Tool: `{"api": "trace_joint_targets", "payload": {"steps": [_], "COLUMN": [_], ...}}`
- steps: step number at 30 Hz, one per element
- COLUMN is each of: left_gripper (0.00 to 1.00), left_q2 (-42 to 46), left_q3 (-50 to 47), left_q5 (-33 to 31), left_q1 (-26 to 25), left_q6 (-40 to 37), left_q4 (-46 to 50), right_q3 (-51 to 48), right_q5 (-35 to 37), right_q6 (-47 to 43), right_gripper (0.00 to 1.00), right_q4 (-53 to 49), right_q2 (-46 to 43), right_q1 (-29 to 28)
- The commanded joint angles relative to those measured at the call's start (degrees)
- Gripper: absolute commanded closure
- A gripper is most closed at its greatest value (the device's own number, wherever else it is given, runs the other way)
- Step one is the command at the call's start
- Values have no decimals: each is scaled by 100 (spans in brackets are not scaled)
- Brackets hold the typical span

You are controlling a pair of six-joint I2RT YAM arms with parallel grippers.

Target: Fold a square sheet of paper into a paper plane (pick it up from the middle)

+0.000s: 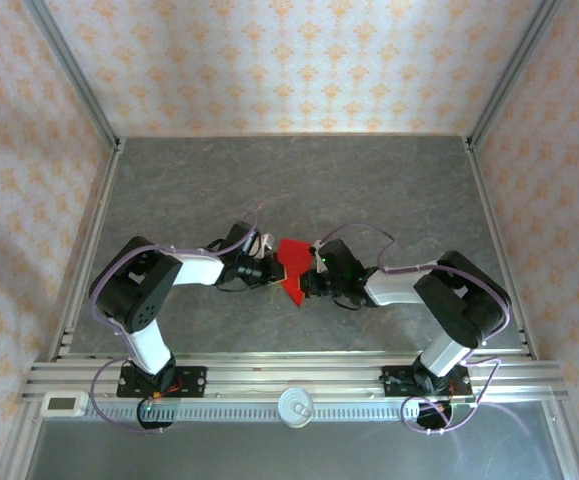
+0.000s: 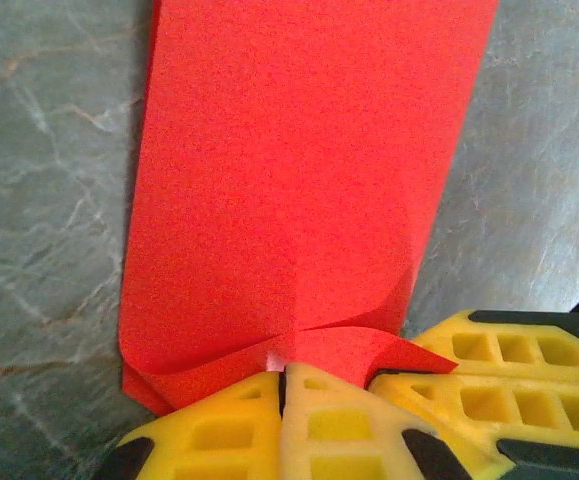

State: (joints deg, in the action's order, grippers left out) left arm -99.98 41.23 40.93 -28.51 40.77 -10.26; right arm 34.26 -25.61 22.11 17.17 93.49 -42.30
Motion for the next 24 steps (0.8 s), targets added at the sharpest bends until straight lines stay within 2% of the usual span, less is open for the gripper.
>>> {"api": "trace_joint_targets", "payload": {"steps": [1, 4, 6, 9, 12, 14, 17, 20, 24], "left_gripper": [100, 100, 100, 100, 100, 100, 100, 100, 100], "left_q2": [-78, -69, -65, -65, -51, -48, -48, -50, -52], "left_q3": [-226, -308, -317, -302, -289, -300, -309, -316, -308], "left_q5": [-424, -463, -457, -454, -457, -455, -446, -433, -428], "left_q1": [-53, -49, -54, -49, -54, -54, -43, -49, -50], "left_q6": [-329, -368, -355, -329, -324, -316, -306, -297, -289], "left_q4": [379, 360, 324, 278, 271, 253, 218, 192, 183], "right_q3": [82, 297, 460, 683, 757, 734, 754, 810, 900], "right_q5": [-5, 91, 237, 341, -16, -573, -1213, -1243, -1284], "right_q6": [123, 216, 367, 619, 795, 981, 1324, 1367, 1443], "right_gripper": [87, 73, 67, 63, 62, 65, 80, 92, 97], "right_q4": [-397, -620, -876, -1269, -1412, -1252, -1093, -1130, -1156], "right_q2": [-104, -397, -597, -815, -931, -895, -637, -413, -201], "right_q1": [38, 38, 55, 73, 73, 73, 46, -18, -131]}}
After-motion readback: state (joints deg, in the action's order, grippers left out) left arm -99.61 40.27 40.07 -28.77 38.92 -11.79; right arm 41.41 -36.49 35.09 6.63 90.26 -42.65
